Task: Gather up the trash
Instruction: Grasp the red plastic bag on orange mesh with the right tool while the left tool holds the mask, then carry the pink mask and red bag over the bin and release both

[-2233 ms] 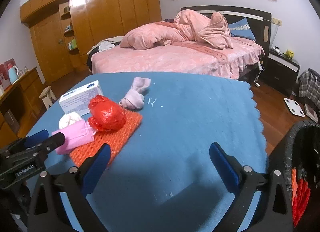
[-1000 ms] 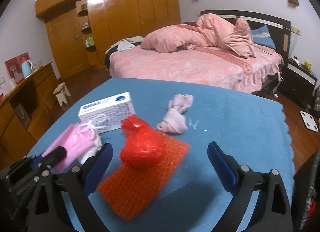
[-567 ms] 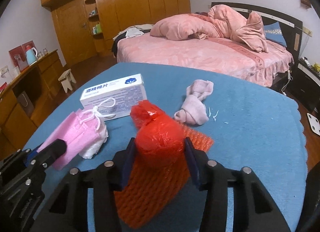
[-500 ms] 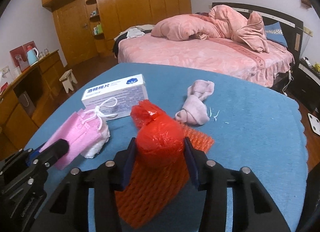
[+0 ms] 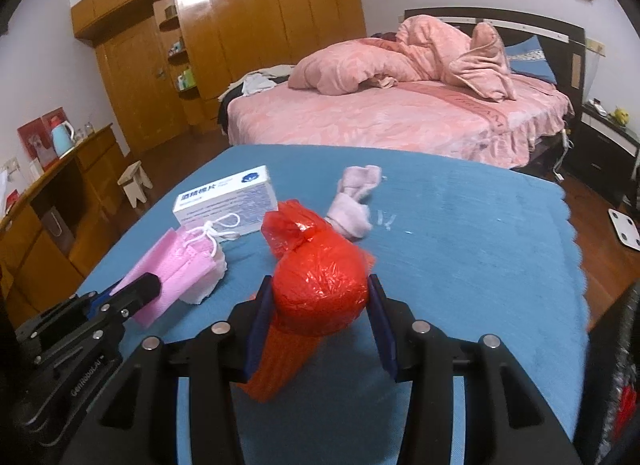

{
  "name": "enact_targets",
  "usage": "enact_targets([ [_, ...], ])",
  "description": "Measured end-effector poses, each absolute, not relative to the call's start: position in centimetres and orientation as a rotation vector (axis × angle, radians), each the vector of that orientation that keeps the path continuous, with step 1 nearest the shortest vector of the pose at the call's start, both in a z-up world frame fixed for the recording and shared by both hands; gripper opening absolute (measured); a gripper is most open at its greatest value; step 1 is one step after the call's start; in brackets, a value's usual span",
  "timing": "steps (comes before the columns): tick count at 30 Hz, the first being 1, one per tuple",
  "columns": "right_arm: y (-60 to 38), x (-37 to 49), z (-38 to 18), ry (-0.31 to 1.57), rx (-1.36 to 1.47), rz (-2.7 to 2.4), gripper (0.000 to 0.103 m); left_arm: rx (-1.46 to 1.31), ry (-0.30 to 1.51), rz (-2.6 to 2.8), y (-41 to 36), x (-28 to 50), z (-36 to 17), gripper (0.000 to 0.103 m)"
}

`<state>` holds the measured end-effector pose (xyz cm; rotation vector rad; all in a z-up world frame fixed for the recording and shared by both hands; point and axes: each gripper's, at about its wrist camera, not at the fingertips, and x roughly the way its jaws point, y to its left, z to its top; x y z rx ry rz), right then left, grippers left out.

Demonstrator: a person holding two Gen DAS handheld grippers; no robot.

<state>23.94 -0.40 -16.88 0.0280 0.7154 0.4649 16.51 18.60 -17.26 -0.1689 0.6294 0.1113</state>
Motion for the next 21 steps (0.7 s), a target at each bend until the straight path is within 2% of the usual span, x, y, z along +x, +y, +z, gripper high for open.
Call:
enact_targets([
  [21, -9.8, 20.0, -15.1, 0.696, 0.113, 0.332, 0.045, -0.129, 0.605, -0.047, 10.6, 14.8, -15.2, 0.010],
])
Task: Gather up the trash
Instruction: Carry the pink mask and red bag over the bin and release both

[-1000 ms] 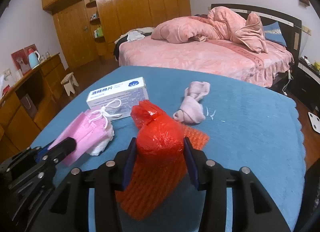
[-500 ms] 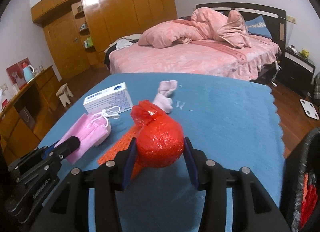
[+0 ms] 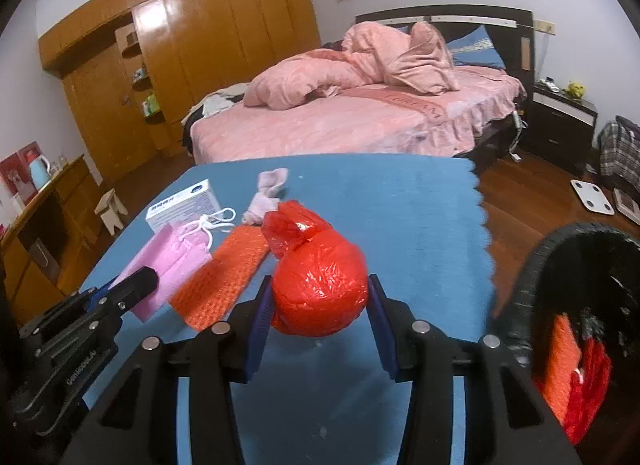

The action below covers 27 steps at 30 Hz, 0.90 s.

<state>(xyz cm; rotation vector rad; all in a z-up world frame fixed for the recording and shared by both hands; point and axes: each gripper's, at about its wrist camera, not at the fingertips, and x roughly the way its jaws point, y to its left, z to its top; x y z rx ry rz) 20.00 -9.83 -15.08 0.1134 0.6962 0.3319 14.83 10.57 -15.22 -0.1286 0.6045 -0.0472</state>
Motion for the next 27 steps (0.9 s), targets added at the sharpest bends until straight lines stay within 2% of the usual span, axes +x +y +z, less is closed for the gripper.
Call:
enact_targets([
  [27, -25.0, 13.7, -11.3, 0.571, 0.186, 0.115, 0.045, -0.013, 0.524, -0.319, -4.4, 12.3, -10.5, 0.010],
])
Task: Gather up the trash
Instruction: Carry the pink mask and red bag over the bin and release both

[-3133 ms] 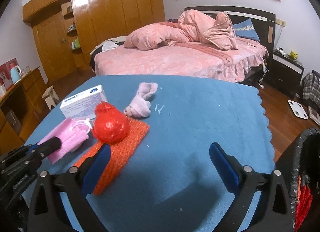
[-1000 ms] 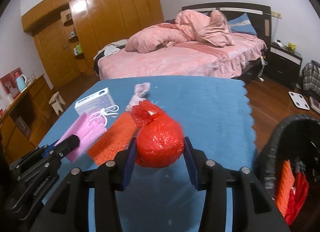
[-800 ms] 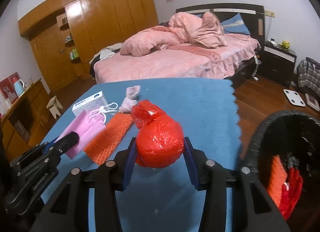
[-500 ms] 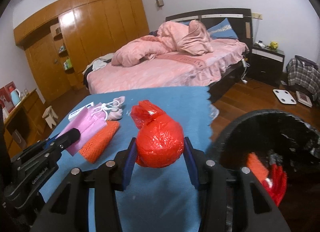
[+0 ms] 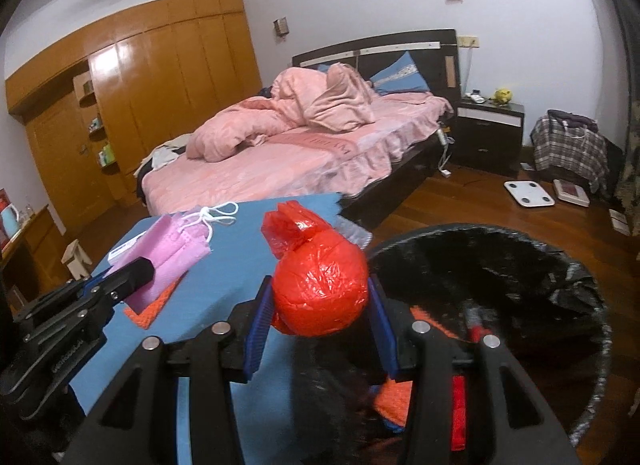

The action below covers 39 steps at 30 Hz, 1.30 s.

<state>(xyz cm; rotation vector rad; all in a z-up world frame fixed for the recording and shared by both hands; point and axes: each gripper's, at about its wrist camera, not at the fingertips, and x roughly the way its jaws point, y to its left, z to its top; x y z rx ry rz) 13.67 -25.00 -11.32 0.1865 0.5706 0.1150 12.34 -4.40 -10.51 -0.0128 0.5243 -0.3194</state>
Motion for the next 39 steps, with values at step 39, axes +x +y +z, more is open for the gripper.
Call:
enact_targets([
  [39, -37.8, 10.9, -14.9, 0.620, 0.249, -0.158, 0.054, 0.066, 0.596, -0.574, -17.3, 14.6, -13.9, 0.036],
])
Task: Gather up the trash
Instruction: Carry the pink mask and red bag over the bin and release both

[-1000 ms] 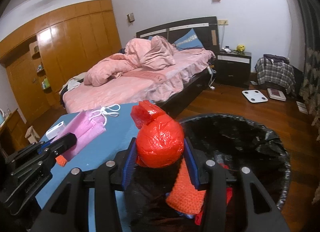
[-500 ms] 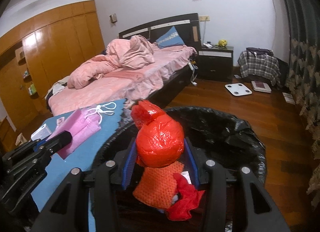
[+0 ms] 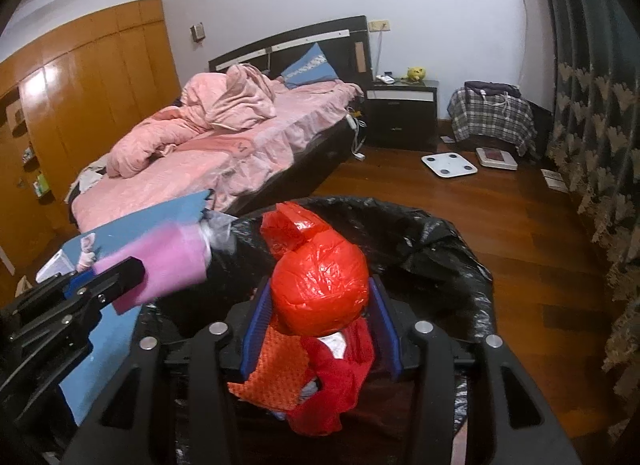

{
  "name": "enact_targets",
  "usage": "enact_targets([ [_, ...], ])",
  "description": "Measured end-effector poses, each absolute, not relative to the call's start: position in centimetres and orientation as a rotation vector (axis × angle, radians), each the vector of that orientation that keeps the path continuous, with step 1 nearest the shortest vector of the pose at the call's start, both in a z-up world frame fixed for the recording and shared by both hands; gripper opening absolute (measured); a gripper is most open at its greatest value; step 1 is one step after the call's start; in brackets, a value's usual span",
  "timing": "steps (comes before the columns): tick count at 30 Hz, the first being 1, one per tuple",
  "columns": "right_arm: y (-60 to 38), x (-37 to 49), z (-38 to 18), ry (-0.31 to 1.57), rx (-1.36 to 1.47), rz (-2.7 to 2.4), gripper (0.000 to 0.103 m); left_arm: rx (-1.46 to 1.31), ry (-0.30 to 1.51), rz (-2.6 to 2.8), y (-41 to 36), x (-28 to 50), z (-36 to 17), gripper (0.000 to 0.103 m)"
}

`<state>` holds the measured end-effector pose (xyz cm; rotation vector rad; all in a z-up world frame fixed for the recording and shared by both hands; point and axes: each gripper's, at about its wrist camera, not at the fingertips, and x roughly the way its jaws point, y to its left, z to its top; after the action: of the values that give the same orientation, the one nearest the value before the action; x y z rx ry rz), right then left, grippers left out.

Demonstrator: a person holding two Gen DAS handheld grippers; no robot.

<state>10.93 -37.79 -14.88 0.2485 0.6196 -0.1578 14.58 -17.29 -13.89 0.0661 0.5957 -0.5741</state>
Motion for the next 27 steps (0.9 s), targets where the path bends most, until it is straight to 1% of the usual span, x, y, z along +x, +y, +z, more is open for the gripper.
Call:
enact_targets([
  [1, -38.0, 10.8, -15.0, 0.619, 0.251, -0.164, 0.060, 0.063, 0.597, -0.573, -17.2, 14.6, -14.0, 0.037],
  [2, -38.0, 10.8, -15.0, 0.618, 0.251, -0.170, 0.064, 0.060, 0.597, -0.571, -17.0, 14.6, -14.1, 0.041],
  [3, -38.1, 10.8, -15.0, 0.617, 0.249, -0.174, 0.066, 0.061, 0.596, -0.565, -16.8, 14.6, -14.1, 0.048],
  [4, -38.0, 10.9, -15.0, 0.618, 0.247, -0.176, 0.072, 0.062, 0.595, -0.555, -16.6, 14.5, -14.2, 0.051],
  [5, -38.0, 10.8, -15.0, 0.616, 0.244, -0.184, 0.082, 0.059, 0.593, -0.545, -16.4, 14.6, -14.2, 0.061],
  [6, -37.9, 10.8, -14.9, 0.614, 0.240, -0.195, 0.087, 0.054, 0.591, -0.531, -16.1, 14.6, -14.2, 0.068],
  [7, -37.8, 10.8, -14.8, 0.610, 0.236, -0.202, 0.095, 0.046, 0.586, -0.521, -15.7, 14.6, -14.1, 0.070],
  [8, -37.7, 10.8, -14.7, 0.604, 0.231, -0.210, 0.097, 0.037, 0.583, -0.514, -15.2, 14.6, -14.1, 0.073],
  [11, -37.3, 11.1, -14.6, 0.612, 0.231, -0.205, 0.097, 0.037, 0.582, -0.488, -13.9, 14.7, -14.1, 0.078],
  [15, -36.6, 11.3, -14.5, 0.611, 0.231, -0.189, 0.097, 0.039, 0.580, -0.447, -11.9, 14.6, -14.1, 0.081],
  [27, -30.5, 12.7, -13.6, 0.609, 0.193, -0.068, 0.097, -0.002, 0.593, -0.276, -3.7, 14.5, -14.3, 0.084],
])
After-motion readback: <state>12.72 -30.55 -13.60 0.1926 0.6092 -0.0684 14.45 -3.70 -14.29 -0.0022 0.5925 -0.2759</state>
